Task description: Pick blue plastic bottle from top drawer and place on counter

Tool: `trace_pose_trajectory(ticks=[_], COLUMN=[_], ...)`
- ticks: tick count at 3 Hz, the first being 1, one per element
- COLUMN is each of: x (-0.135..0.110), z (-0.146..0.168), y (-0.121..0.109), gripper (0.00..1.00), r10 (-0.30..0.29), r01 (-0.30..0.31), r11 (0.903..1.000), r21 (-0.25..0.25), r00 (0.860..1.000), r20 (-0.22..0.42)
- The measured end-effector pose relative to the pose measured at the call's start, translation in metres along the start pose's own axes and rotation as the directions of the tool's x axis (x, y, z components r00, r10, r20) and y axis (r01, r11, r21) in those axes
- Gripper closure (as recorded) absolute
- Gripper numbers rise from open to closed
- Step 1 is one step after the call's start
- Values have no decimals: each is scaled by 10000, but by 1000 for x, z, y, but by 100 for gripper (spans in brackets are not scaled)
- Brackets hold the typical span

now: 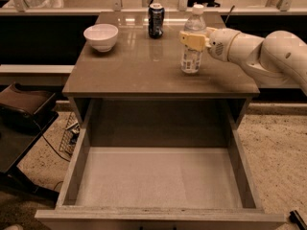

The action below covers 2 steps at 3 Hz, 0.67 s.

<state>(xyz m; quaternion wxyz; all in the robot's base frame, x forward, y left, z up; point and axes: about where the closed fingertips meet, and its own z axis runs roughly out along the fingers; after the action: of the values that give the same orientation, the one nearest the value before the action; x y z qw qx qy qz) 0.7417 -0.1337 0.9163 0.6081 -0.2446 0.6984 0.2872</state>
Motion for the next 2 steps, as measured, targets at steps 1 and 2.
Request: trace_pose_trajectory(ticks=[1, 2], x=[-6, -6], z=[-1, -1], y=[1, 1], gripper=[76, 53], r10=[0, 0], r01=[0, 0], r11=[10000, 10000], r21=[0, -1], r00=[10000, 10000], r20=[0, 0])
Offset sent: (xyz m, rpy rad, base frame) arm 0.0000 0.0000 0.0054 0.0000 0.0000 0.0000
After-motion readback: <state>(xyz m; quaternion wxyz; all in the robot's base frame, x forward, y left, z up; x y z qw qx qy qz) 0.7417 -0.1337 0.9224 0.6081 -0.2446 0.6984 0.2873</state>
